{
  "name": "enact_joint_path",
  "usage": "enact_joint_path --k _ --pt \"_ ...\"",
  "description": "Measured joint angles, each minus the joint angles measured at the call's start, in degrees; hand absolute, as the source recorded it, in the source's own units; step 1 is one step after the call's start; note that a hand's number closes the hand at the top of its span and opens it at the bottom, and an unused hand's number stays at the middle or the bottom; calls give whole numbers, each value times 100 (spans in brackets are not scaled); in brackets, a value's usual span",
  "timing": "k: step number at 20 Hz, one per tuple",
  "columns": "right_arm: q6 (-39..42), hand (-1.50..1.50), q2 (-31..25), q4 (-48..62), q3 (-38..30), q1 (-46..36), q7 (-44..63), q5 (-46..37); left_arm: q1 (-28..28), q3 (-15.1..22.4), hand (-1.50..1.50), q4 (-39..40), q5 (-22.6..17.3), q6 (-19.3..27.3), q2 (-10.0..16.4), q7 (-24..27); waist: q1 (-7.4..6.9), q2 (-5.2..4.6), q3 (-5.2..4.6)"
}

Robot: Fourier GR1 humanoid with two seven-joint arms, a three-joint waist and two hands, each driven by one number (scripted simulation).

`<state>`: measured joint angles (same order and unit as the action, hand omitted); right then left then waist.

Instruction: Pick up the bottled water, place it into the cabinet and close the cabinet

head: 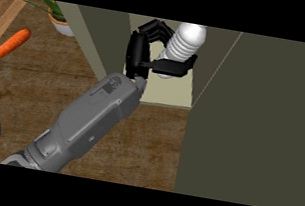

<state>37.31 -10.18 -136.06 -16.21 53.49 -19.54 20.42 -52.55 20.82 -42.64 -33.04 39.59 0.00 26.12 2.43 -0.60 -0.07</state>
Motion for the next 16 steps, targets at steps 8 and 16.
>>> enact_joint_path --k 8,16 --pt "8 -150 0 54 48 -186 48 78 -749 -61 -150 1450 323 -112 40 256 32 -24 3" --pt "-51 -150 16 71 74 -373 166 134 -1396 -150 -150 2495 518 -227 79 223 76 -31 3"
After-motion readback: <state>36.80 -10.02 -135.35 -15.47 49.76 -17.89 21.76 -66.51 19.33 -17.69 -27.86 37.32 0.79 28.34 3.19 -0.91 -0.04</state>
